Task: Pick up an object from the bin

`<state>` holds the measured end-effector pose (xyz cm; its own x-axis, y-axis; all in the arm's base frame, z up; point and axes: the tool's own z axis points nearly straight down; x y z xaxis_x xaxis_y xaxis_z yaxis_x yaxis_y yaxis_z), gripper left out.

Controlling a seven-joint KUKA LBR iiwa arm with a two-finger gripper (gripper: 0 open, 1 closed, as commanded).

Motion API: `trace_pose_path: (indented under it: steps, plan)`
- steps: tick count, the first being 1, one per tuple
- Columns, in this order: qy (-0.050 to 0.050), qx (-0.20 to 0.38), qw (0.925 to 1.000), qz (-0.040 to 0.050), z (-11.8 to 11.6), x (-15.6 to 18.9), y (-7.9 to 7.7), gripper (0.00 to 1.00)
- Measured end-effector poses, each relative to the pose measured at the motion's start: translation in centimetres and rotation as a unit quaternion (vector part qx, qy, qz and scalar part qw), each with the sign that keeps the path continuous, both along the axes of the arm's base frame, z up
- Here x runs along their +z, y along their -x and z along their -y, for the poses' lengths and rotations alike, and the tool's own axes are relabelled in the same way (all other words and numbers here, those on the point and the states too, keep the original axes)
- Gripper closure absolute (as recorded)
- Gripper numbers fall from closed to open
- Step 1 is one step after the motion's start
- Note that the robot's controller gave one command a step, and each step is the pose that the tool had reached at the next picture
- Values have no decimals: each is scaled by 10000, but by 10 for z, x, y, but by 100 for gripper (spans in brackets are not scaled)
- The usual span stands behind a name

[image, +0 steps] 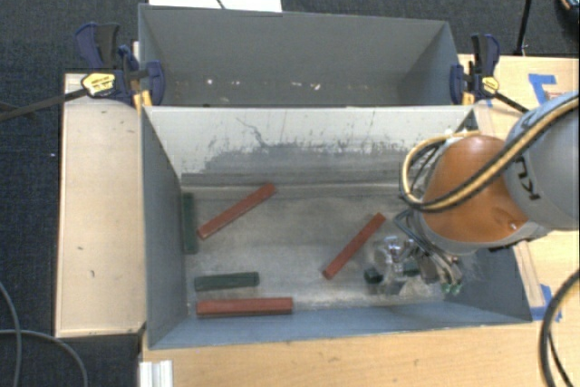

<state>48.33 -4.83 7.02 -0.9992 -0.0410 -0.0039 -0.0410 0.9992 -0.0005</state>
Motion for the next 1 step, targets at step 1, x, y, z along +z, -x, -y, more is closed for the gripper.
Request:
trace_pose_path:
  steps: [1]
  plan:
    - [6, -29, 10000, 38, 5, 165, -13, 100]
